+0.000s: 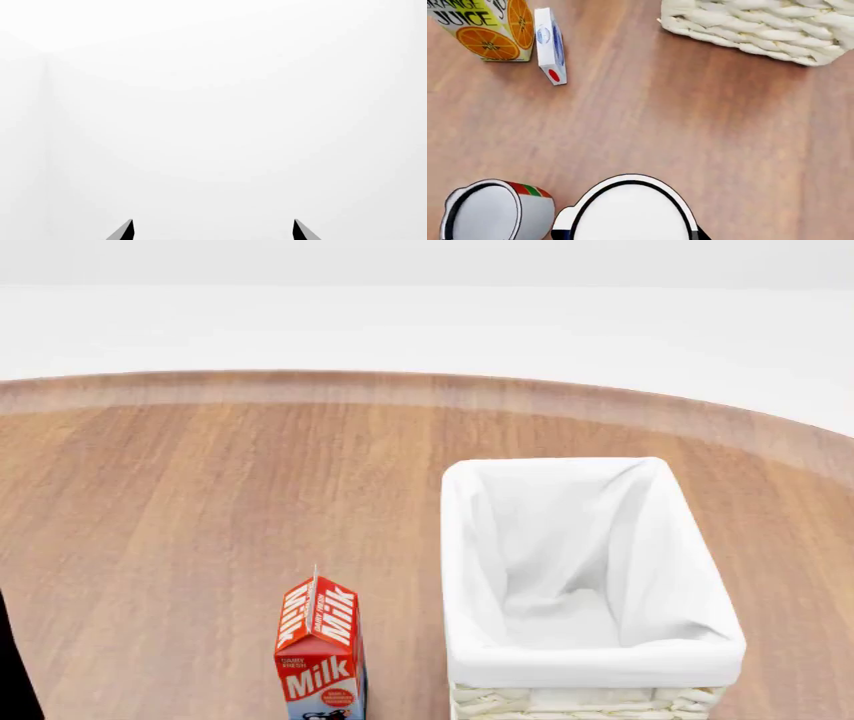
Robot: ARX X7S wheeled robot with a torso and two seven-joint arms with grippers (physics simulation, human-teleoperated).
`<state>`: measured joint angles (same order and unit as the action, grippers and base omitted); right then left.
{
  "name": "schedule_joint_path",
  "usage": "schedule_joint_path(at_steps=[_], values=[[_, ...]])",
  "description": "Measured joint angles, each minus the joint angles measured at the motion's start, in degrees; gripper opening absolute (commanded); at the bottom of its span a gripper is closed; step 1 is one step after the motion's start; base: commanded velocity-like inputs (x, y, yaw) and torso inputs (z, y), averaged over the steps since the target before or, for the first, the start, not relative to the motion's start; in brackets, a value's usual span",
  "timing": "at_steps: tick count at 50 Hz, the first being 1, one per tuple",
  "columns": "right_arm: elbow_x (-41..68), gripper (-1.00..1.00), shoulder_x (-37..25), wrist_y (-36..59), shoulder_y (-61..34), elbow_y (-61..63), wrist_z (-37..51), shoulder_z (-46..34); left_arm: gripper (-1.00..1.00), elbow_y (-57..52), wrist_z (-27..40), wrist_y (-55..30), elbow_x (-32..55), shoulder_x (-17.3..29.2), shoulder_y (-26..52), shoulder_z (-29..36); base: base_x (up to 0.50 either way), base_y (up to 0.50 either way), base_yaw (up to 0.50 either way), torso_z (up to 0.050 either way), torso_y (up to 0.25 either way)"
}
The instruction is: Pick up the alphabet soup and the tomato sauce, and put them in the basket.
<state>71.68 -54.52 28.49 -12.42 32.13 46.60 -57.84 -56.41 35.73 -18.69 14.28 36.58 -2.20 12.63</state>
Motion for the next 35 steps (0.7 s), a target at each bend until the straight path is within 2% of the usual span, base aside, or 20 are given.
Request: schedule_joint_path(at_steps=[18, 35], values=[[3.9, -1.0, -4.2, 0.7, -6.5, 11.0, 4.9, 4.5, 1.0, 0.3, 0.3, 0.5, 0.0, 0.2, -0.1, 0.2, 0.0, 0.0, 0.0, 0.0, 0.001], [13.7, -1.0, -6.9, 3.1, -19.0, 19.4, 10.6, 10.4, 1.0, 0.1, 0.5, -0.1, 0.5, 0.3, 0.6, 0.5, 0.0, 0.0, 0.0, 0.0, 0.0]])
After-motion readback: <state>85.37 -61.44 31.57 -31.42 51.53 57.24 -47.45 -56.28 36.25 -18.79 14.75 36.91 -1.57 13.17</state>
